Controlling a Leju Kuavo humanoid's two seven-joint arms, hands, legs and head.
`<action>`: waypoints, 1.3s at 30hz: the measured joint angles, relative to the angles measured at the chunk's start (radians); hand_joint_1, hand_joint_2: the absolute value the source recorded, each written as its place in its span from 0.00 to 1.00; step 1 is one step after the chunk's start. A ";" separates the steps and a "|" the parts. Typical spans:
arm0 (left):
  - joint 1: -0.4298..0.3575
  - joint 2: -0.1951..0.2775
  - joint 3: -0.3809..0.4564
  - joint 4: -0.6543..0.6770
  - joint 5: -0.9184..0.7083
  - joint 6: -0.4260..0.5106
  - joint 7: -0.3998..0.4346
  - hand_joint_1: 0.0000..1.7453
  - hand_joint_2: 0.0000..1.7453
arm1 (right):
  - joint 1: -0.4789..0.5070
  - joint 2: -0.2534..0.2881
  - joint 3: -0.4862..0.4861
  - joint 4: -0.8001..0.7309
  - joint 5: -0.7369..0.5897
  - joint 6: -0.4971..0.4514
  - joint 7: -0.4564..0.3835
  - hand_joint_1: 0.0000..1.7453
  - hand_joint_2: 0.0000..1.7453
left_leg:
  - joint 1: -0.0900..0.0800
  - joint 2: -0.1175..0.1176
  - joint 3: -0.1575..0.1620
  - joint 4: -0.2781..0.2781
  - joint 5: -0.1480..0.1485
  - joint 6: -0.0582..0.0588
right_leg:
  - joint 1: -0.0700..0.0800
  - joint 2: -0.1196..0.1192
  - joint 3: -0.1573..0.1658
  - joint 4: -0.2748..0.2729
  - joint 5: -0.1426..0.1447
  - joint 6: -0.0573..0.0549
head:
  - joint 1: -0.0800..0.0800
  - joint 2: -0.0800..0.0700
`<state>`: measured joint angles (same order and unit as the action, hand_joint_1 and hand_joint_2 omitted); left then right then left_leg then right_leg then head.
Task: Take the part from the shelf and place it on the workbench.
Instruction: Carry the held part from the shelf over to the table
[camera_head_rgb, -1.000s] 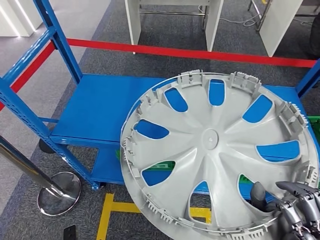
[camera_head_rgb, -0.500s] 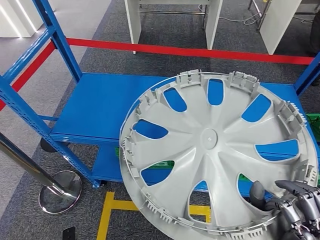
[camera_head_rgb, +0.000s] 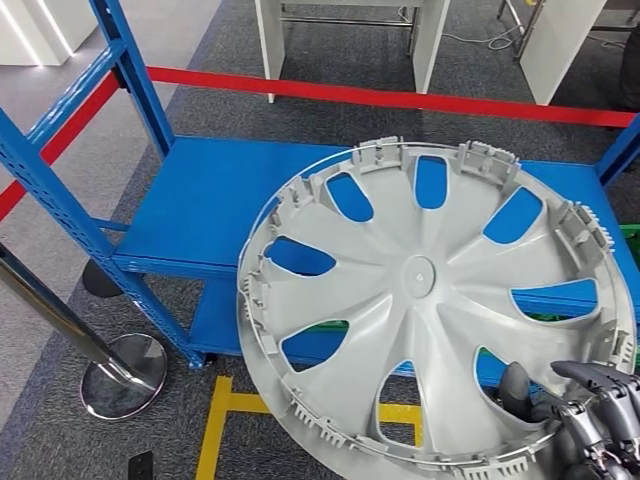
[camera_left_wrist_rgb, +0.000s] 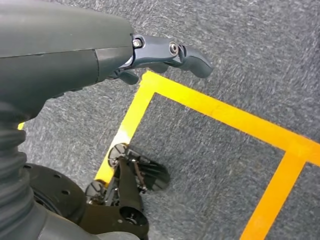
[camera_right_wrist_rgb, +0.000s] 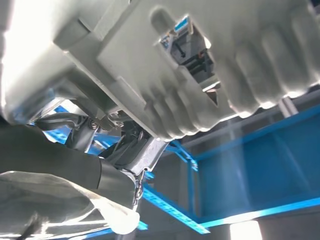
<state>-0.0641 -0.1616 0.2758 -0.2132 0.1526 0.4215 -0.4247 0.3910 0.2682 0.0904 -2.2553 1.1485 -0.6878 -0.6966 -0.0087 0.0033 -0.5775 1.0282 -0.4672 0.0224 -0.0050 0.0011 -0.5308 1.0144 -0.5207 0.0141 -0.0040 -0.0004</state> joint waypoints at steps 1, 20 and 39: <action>0.000 0.000 0.000 0.000 0.000 0.000 0.000 0.00 1.00 | 0.001 0.000 0.000 0.000 -0.001 0.000 0.000 1.00 1.00 | 0.001 0.000 -0.004 0.001 0.001 -0.006 | -0.002 -0.001 -0.006 0.000 0.006 -0.005 | 0.000 0.000; -0.008 0.002 0.001 0.000 -0.006 0.002 0.010 0.00 1.00 | 0.006 0.000 0.012 0.010 -0.031 0.000 0.000 1.00 1.00 | 0.010 0.001 0.074 -0.048 -0.038 0.019 | -0.013 -0.004 -0.159 0.098 -0.002 0.030 | 0.000 0.000; -0.004 0.002 0.014 0.001 -0.012 0.002 0.018 0.00 1.00 | 0.007 0.000 0.017 0.021 -0.040 0.000 0.000 1.00 1.00 | 0.013 0.000 -0.099 0.265 -0.118 -0.043 | -0.005 -0.012 0.018 -0.052 0.012 -0.024 | -0.006 0.000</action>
<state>-0.0680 -0.1591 0.2895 -0.2125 0.1408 0.4233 -0.4067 0.3983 0.2678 0.1077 -2.2342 1.1084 -0.6878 -0.6966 0.0040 0.0029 -0.6761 1.2931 -0.5856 -0.0203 -0.0102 -0.0110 -0.5132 0.9627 -0.5090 -0.0098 -0.0103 -0.0004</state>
